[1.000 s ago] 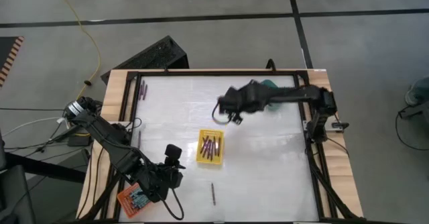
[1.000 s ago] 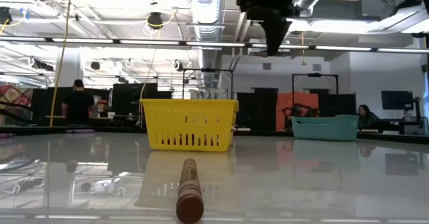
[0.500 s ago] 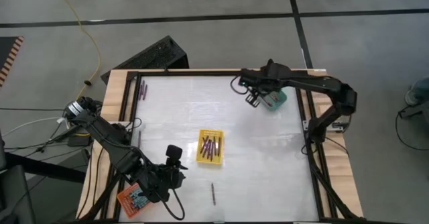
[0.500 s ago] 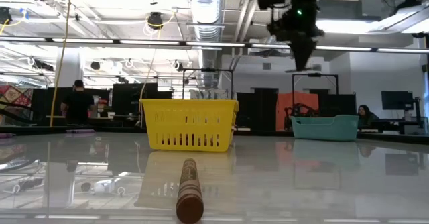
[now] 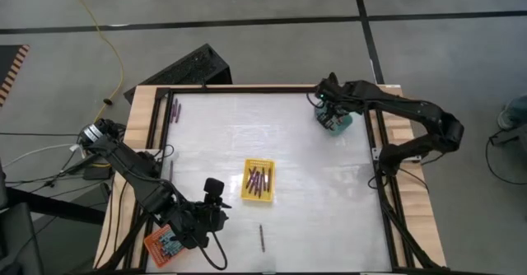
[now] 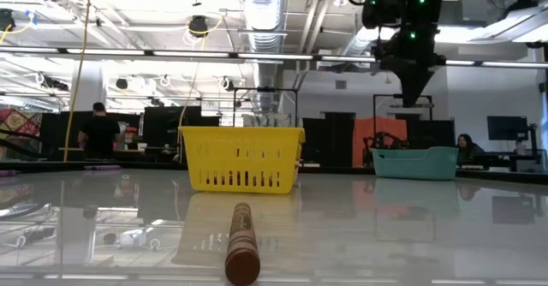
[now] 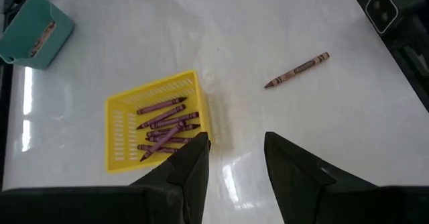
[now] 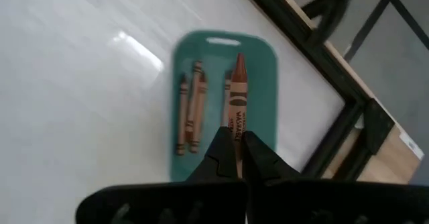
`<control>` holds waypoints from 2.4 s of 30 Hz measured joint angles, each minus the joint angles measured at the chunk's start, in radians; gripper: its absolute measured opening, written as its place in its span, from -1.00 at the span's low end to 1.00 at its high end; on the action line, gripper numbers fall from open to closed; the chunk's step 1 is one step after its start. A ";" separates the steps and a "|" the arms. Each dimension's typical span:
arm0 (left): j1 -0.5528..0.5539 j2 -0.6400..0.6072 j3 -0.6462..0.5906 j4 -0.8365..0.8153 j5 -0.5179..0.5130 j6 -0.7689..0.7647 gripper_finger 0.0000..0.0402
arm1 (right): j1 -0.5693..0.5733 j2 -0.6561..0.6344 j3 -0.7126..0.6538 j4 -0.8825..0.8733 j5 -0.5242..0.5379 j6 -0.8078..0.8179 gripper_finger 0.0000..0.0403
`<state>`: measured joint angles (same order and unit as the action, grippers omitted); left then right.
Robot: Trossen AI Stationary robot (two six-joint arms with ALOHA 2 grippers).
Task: Sort crayons
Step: Put the brown crayon into the green bin
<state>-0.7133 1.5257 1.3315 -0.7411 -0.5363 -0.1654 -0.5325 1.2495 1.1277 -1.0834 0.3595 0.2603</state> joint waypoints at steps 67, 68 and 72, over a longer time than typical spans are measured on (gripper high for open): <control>0.002 0.000 0.000 -0.062 0.059 0.208 -0.33 | 0.126 -0.215 -0.286 0.355 -0.149 0.114 -0.18; 0.002 0.000 0.000 -0.062 0.059 0.207 -0.33 | 0.157 -0.216 -0.286 0.355 -0.149 0.124 -0.18; 0.002 0.000 0.000 -0.061 0.083 0.201 -0.33 | 0.300 -0.215 -0.286 0.363 -0.149 0.170 -0.19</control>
<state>-0.7116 1.5261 1.3315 -0.8017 -0.4533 0.0360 -0.2323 1.0348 0.8417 -0.7202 0.2104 0.4302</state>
